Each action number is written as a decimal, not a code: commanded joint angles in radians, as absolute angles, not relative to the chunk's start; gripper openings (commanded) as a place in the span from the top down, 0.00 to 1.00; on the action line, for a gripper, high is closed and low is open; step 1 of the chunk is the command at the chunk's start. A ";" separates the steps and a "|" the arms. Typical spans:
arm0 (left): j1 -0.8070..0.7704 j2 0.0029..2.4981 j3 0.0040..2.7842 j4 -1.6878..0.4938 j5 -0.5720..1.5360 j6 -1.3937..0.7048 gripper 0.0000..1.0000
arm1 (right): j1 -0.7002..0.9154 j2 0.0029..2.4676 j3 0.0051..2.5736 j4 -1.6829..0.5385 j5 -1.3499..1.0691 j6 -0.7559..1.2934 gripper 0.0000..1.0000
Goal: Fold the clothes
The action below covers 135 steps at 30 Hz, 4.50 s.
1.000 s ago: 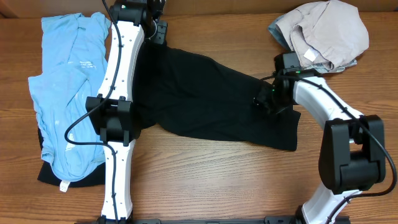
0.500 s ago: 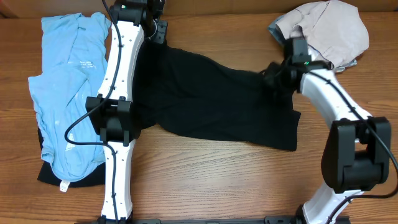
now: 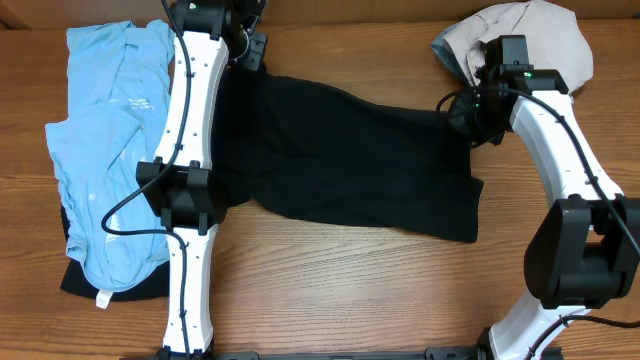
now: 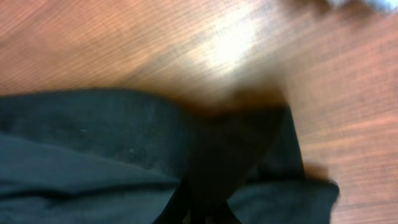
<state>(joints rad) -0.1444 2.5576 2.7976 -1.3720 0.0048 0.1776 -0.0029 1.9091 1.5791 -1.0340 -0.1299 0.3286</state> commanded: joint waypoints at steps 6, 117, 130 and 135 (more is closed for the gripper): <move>-0.145 2.567 2.827 -1.555 -0.010 0.285 0.96 | -0.009 1.907 1.565 -1.156 -0.125 0.284 0.96; -0.209 2.504 3.043 -1.690 0.184 0.152 0.96 | -0.048 1.894 1.515 -1.074 -0.402 0.254 0.54; -0.231 2.499 2.921 -1.690 0.163 0.134 0.96 | -0.048 1.894 1.515 -1.106 -0.394 0.244 0.53; -0.257 2.459 2.729 -1.690 0.150 0.172 0.96 | -0.048 1.894 1.515 -1.130 -0.379 0.227 0.53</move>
